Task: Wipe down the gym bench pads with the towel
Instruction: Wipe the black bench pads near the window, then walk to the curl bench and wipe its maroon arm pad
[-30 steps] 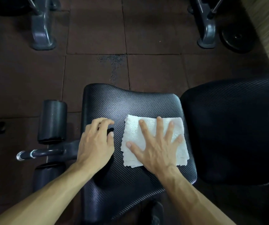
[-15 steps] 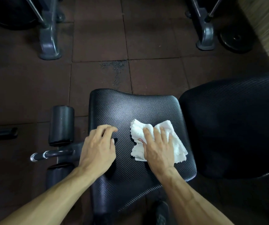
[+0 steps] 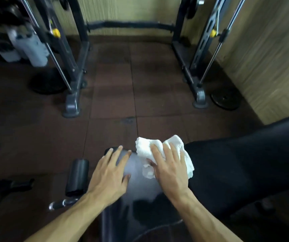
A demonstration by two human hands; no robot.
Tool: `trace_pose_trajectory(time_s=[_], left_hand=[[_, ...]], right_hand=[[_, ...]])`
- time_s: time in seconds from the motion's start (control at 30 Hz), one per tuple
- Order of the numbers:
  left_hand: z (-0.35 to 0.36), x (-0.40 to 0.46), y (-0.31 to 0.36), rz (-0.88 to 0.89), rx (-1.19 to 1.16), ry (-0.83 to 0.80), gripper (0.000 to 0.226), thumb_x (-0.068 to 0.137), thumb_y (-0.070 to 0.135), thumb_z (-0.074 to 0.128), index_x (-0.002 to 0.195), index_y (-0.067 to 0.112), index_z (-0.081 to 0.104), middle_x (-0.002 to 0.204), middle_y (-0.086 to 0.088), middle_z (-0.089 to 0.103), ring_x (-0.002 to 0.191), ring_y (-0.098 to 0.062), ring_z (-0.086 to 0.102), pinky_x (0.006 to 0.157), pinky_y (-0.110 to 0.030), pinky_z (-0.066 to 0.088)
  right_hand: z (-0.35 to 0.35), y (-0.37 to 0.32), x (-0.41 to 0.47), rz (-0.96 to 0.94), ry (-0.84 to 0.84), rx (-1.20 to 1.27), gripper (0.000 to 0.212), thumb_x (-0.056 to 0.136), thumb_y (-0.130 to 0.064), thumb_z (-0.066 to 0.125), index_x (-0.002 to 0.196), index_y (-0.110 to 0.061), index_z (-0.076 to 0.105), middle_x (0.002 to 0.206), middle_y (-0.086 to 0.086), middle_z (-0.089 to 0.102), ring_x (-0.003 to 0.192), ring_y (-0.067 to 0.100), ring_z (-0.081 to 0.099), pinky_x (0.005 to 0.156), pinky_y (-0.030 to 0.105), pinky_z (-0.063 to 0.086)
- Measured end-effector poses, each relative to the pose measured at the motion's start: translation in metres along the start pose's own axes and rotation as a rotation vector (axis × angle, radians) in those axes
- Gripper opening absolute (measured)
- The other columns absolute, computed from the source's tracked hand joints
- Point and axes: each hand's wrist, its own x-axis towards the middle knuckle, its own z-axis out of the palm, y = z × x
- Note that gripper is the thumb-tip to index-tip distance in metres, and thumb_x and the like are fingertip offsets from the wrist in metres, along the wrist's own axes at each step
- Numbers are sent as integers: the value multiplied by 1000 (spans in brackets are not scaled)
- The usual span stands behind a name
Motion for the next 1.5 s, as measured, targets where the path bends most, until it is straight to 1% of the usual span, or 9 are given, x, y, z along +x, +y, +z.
trace_pose_trajectory(time_s=[0.37, 0.6, 0.77, 0.87, 1.0, 1.1, 1.2, 1.4, 1.5], left_hand=[[-273, 38, 58, 189, 96, 336, 82, 79, 67, 44, 148, 25, 40, 152, -7, 44, 135, -37, 45, 104, -53, 44], [-306, 40, 104, 587, 55, 337, 80, 75, 69, 47, 143, 26, 47, 145, -8, 51, 129, -37, 52, 99, -54, 47], [-320, 6, 165, 844, -31, 294, 85, 74, 73, 42, 145, 28, 44, 149, -7, 48, 133, -36, 47, 103, -53, 42], [-321, -33, 214, 1023, -49, 260, 87, 73, 74, 41, 147, 29, 42, 151, -7, 45, 134, -36, 45, 105, -54, 41], [-334, -121, 292, 1296, -163, 214, 89, 75, 77, 36, 151, 31, 33, 157, -5, 36, 141, -35, 35, 112, -52, 32], [-337, -211, 342, 1541, -183, 193, 89, 80, 77, 39, 155, 34, 16, 164, -1, 18, 149, -31, 17, 119, -47, 18], [-331, -325, 376, 1752, -238, 148, 90, 81, 76, 44, 155, 33, 16, 163, -2, 21, 148, -31, 20, 119, -47, 19], [-316, -603, 387, 2167, -336, 4, 89, 76, 75, 45, 149, 26, 40, 153, -6, 43, 137, -34, 41, 112, -50, 35], [-320, -747, 356, 2404, -408, -46, 90, 78, 76, 40, 153, 27, 33, 157, -5, 36, 142, -33, 35, 115, -51, 29]], right_hand=[[-243, -17, 120, -15, 352, -202, 46, 88, -13, 52, 133, -19, 55, 110, 14, 62, 95, 39, 63, 81, 58, 52], [-326, -20, 80, 301, 464, -382, 44, 95, -22, 42, 133, -18, 63, 117, 15, 62, 102, 40, 63, 91, 62, 50], [-386, -25, -5, 552, 520, -582, 37, 99, -37, 57, 132, -23, 65, 118, 13, 65, 107, 40, 64, 93, 60, 49], [-433, -43, -75, 715, 535, -676, 52, 107, -51, 30, 125, -23, 70, 115, 12, 67, 105, 36, 65, 93, 58, 50], [-498, -71, -186, 937, 541, -805, 41, 97, -44, 47, 130, -24, 61, 120, 14, 65, 110, 41, 64, 93, 63, 50], [-541, -111, -280, 1120, 535, -966, 50, 89, -44, 59, 135, -27, 51, 124, 11, 63, 115, 40, 61, 94, 62, 50], [-580, -178, -384, 1279, 533, -1127, 60, 84, -36, 73, 138, -27, 50, 126, 13, 63, 116, 40, 62, 96, 60, 51], [-636, -380, -586, 1676, 401, -1418, 46, 92, -41, 49, 132, -21, 59, 121, 19, 65, 113, 41, 64, 92, 58, 53], [-650, -492, -666, 1886, 378, -1515, 48, 88, -37, 48, 132, -20, 55, 118, 19, 67, 110, 43, 66, 92, 60, 53]])
